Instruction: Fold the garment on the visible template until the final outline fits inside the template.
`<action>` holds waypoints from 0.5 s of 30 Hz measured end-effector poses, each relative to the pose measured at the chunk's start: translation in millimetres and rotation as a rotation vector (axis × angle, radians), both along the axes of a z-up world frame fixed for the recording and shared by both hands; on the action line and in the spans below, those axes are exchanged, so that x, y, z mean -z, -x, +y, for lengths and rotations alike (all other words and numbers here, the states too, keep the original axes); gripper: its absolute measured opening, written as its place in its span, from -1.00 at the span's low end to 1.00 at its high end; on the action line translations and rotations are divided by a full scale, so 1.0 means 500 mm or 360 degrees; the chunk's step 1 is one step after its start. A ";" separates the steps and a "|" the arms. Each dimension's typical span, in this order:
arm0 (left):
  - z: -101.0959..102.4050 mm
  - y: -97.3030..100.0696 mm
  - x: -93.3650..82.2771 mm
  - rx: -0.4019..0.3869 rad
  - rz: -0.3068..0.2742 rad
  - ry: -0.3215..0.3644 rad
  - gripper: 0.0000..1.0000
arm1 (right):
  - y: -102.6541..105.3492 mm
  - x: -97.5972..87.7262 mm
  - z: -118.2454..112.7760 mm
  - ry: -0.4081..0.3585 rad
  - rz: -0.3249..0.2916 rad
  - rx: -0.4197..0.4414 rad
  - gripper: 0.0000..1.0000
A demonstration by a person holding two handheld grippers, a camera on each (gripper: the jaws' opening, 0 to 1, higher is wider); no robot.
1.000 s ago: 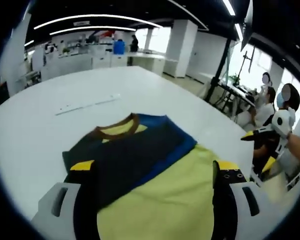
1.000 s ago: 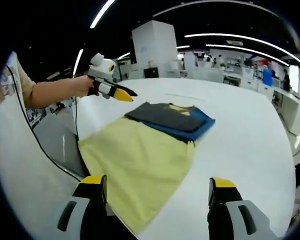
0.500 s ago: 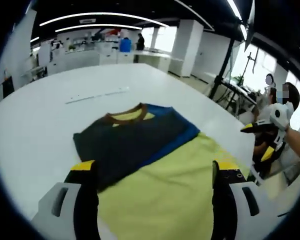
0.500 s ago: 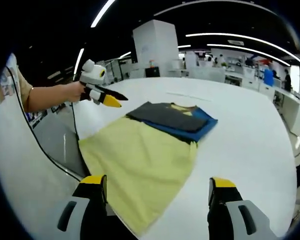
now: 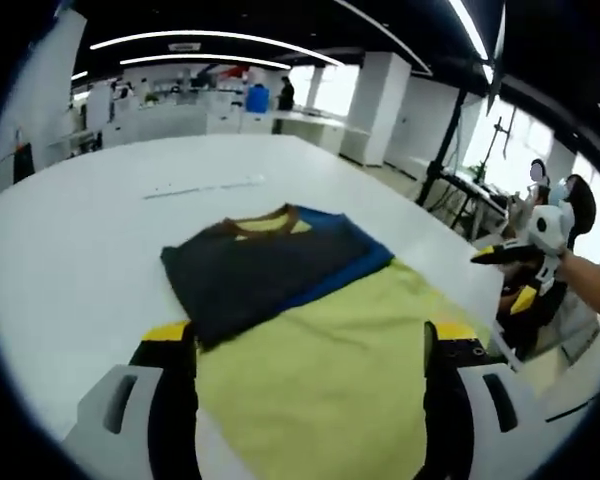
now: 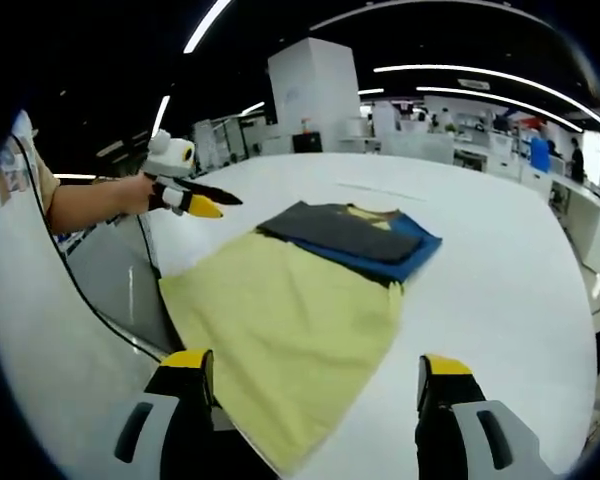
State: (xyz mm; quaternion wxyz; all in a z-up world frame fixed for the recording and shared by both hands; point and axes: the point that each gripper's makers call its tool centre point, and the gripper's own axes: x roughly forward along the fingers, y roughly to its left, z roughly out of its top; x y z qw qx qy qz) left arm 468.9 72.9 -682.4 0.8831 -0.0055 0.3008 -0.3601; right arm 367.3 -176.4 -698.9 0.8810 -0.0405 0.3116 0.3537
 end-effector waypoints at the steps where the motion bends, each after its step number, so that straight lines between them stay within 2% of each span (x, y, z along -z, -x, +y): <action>1: 0.003 0.003 0.002 -0.0001 0.0001 0.0002 0.82 | 0.000 0.000 0.001 -0.0001 0.0000 -0.0001 0.65; 15: 0.038 0.052 0.020 0.0007 -0.0040 0.0018 0.80 | 0.002 0.003 0.016 -0.0015 -0.0004 -0.0009 0.65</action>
